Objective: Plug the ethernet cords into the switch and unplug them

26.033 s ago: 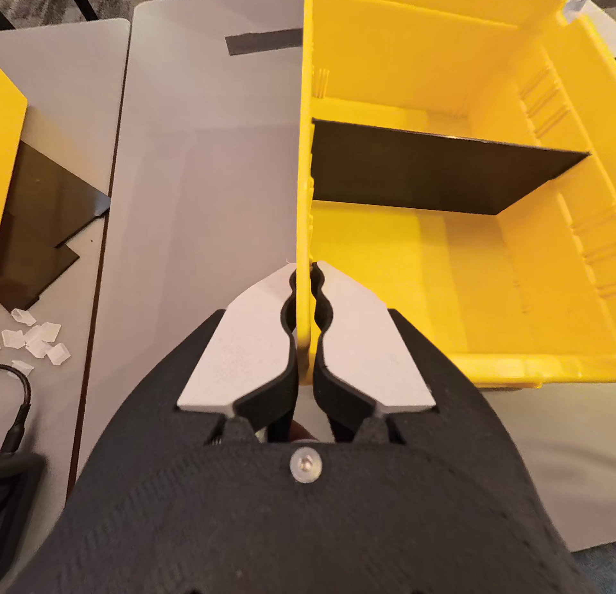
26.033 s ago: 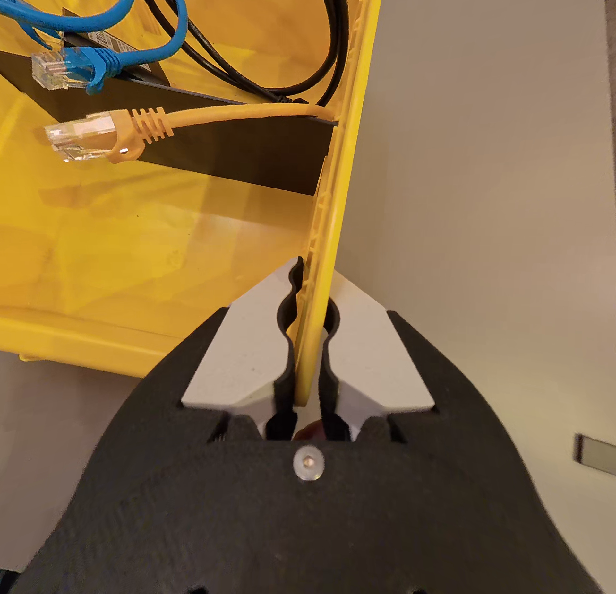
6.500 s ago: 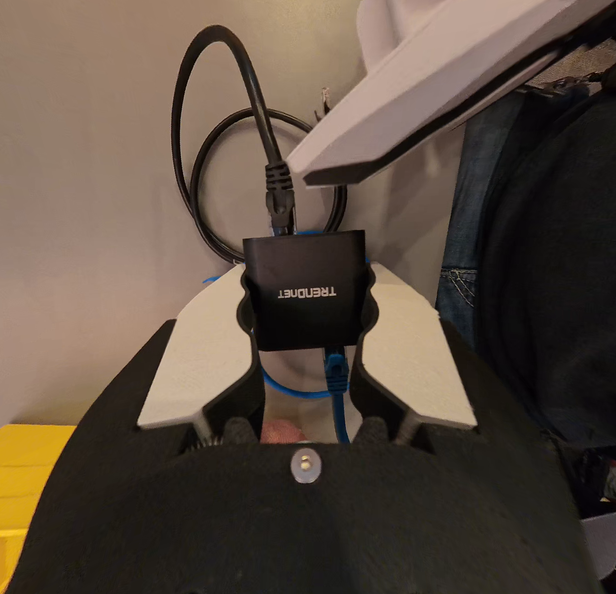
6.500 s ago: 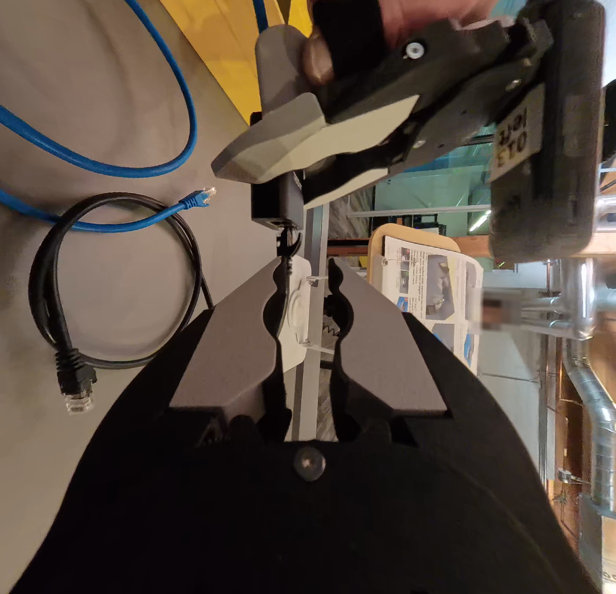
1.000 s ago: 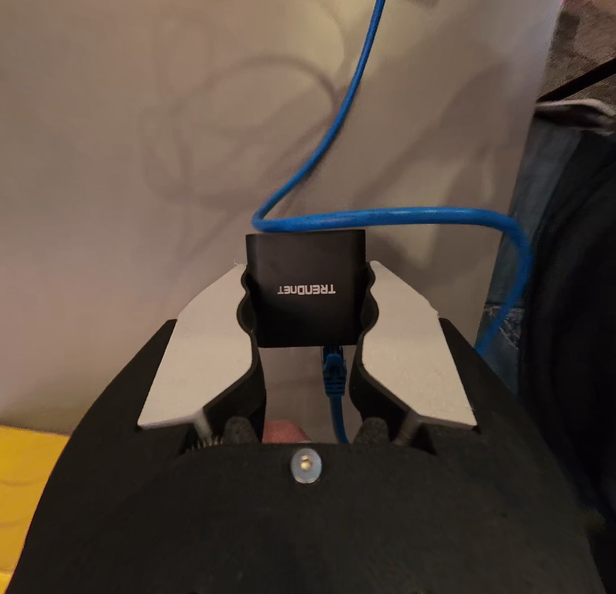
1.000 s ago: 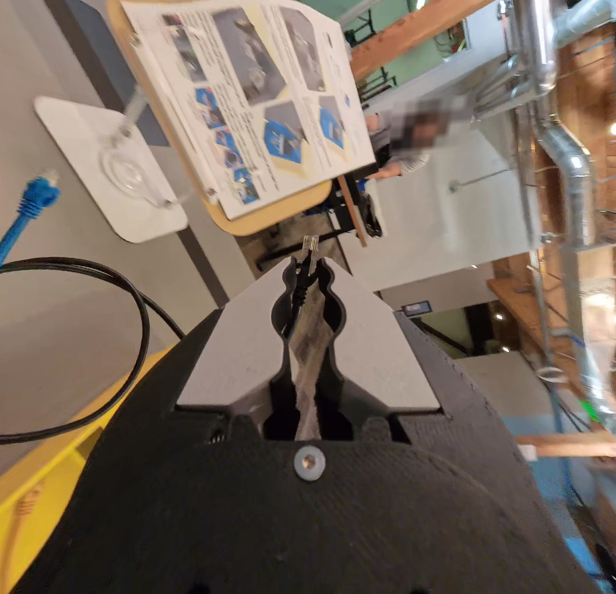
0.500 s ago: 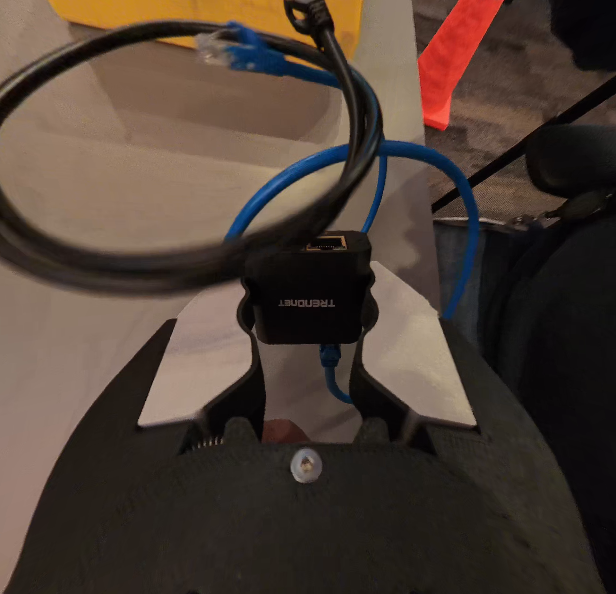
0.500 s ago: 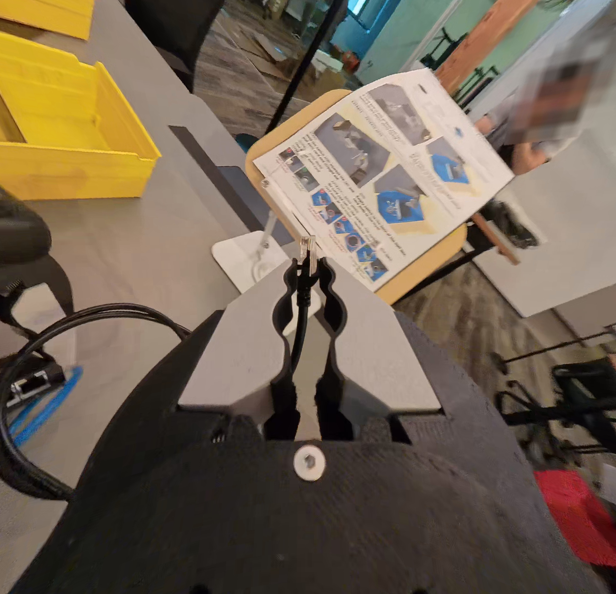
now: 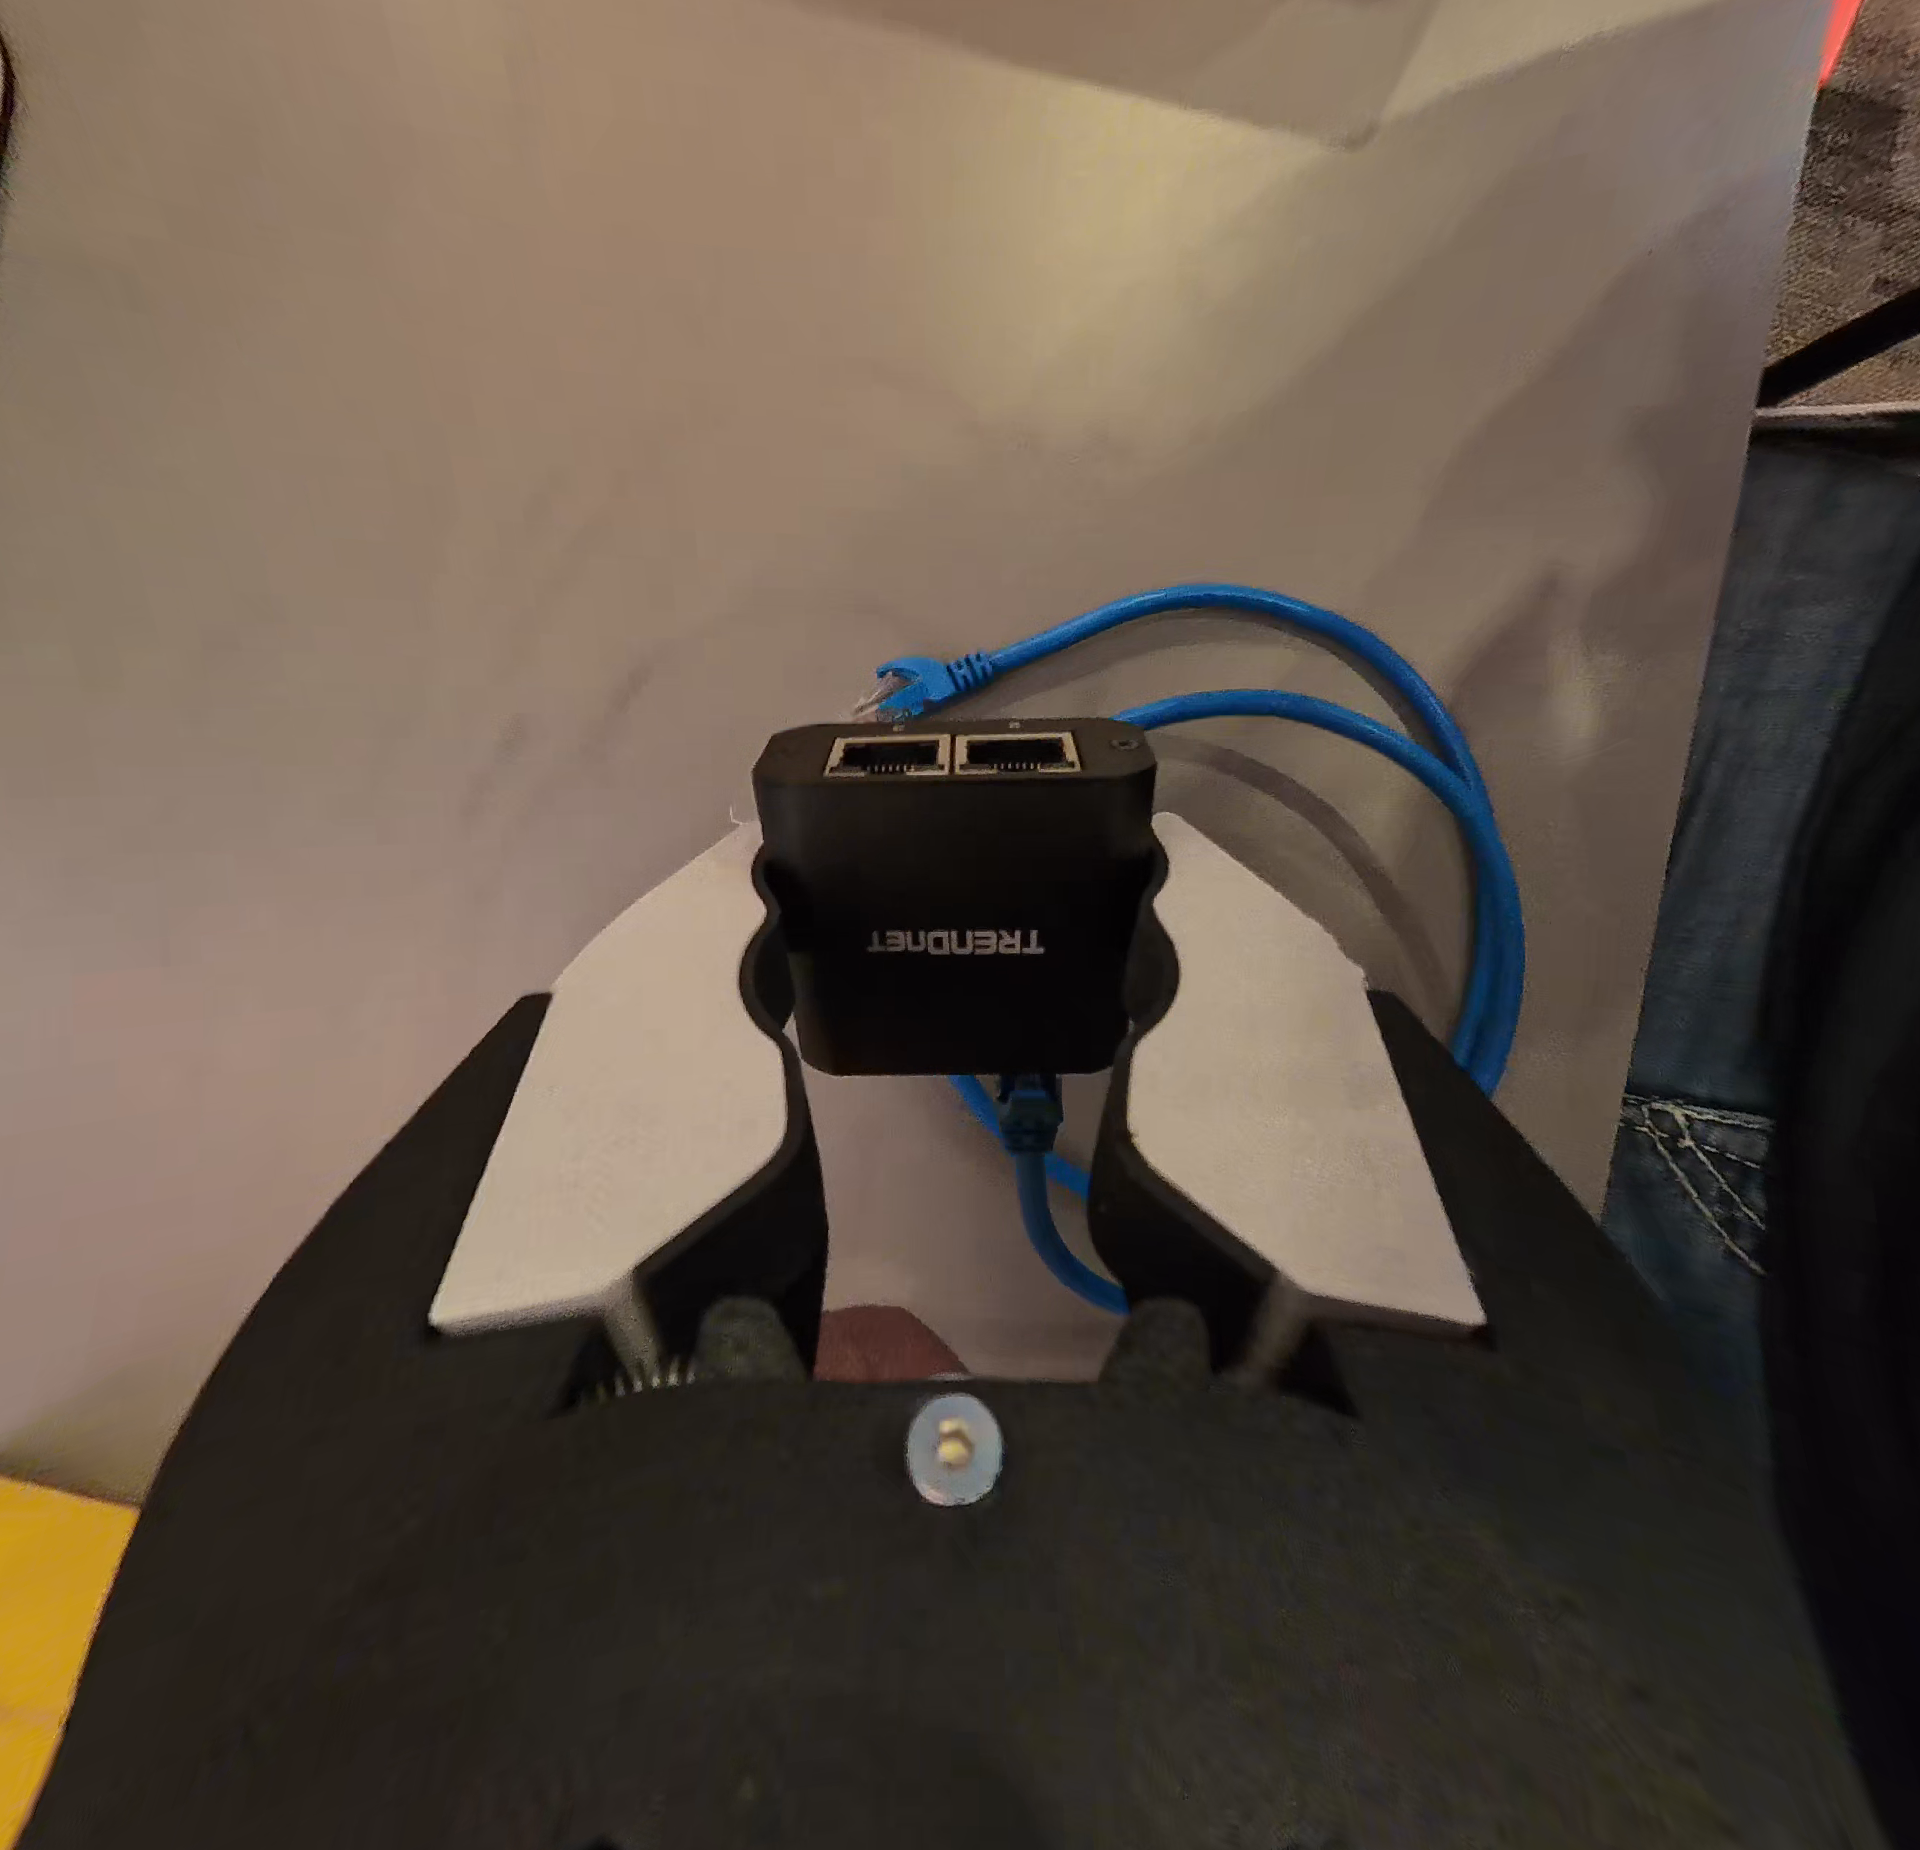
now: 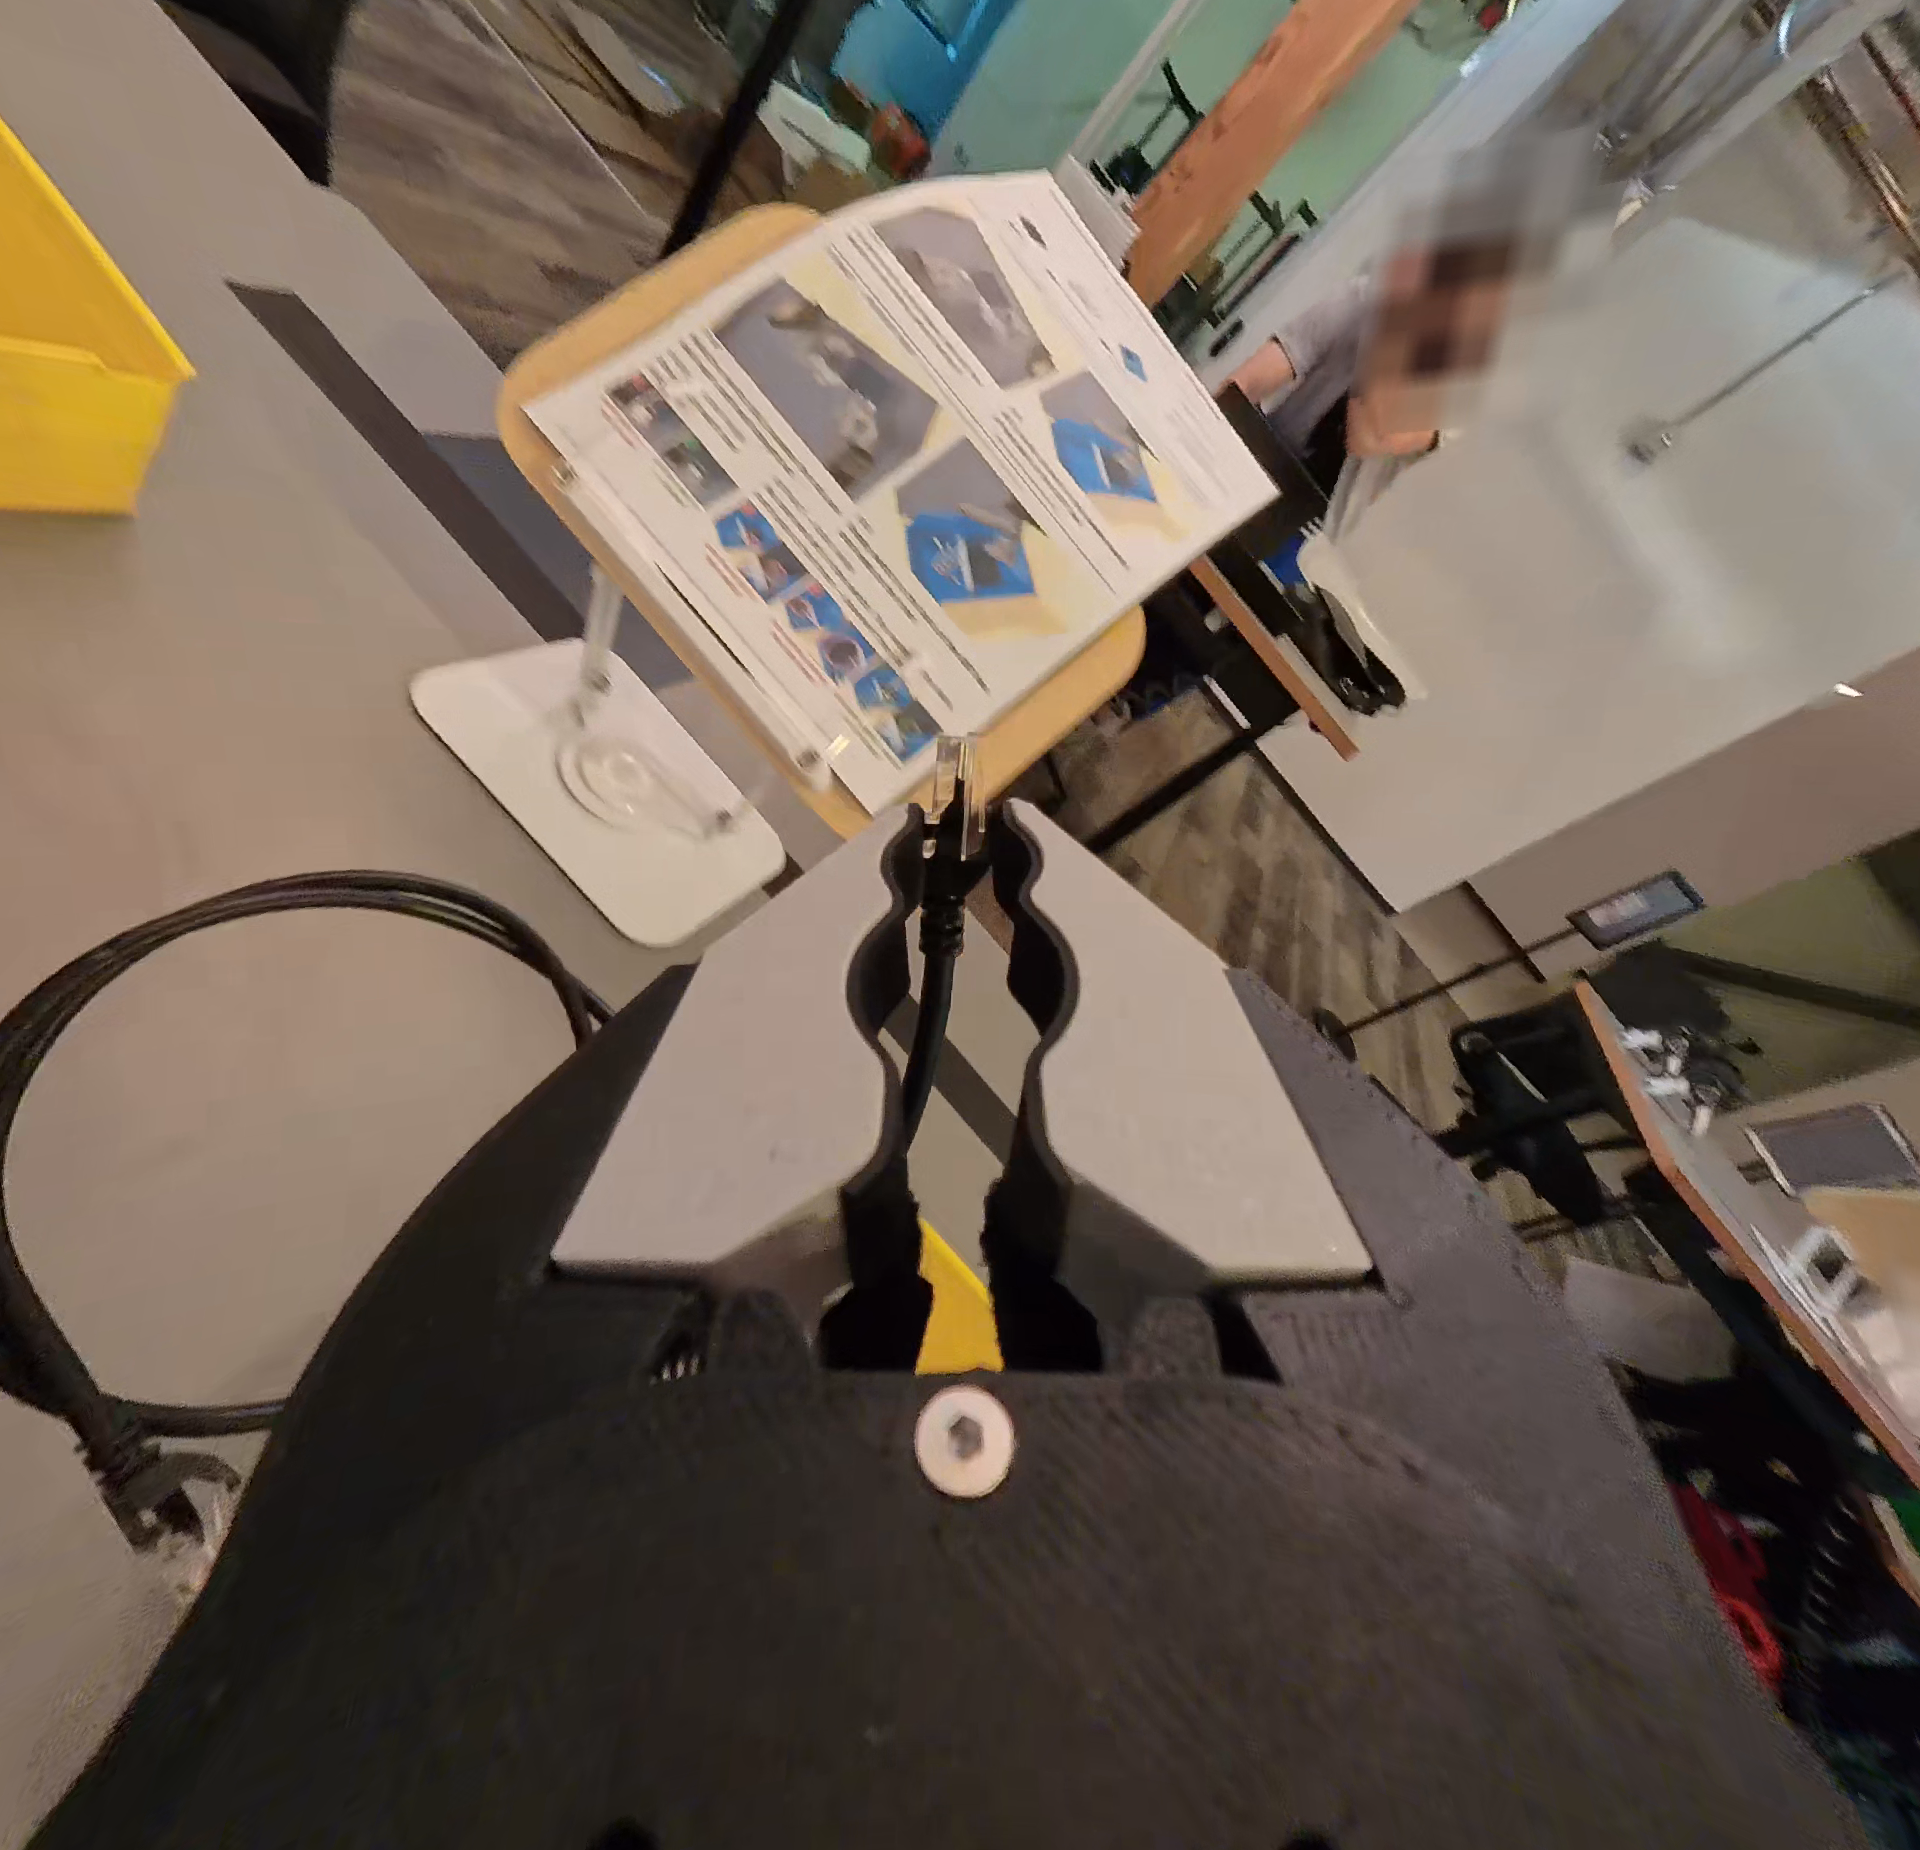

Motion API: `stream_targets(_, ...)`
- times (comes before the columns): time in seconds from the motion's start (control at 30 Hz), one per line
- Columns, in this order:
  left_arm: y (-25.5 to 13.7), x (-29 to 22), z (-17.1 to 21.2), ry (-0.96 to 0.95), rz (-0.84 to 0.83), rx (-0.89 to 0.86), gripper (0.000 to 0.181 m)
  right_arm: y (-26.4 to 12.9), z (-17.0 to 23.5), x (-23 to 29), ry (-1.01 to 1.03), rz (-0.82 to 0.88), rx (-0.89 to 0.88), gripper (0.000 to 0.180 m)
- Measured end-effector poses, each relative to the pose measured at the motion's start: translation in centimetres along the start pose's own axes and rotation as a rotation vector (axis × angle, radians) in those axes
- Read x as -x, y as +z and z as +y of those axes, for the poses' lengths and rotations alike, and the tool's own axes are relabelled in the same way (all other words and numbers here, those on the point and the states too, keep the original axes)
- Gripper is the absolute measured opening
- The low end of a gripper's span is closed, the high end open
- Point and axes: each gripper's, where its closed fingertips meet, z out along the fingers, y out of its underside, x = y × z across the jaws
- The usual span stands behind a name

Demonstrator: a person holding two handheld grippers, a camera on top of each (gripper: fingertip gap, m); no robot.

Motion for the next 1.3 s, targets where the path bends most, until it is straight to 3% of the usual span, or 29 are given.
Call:
stream_targets(0.27, -0.7, 0.8, 1.0, -0.033, -0.027, -0.015, 0.062, -7.3, 8.6, -6.9, -0.121, 0.153, 0.103, 0.012)
stream_targets(0.53, -0.5, 0.8, 1.2, -0.039, -0.039, -0.002, 0.062, -7.6, 19.4, -4.4, -0.331, 0.214, 0.227, 0.012)
stream_targets(0.7, -0.7, 0.8, 1.1, -0.034, -0.048, 0.005, 0.062, -7.0, 23.4, -0.4, -0.346, 0.134, 0.233, 0.012)
stream_targets(1.03, -0.7, 1.0, 1.2, -0.034, -0.062, 0.002, 0.062, -8.6, 27.3, 8.0, -0.371, -0.061, 0.298, 0.012)
stream_targets(1.3, -0.9, 1.2, 1.8, -0.050, -0.073, -0.001, 0.062, -12.2, 26.7, 6.5, -0.279, -0.012, 0.352, 0.012)
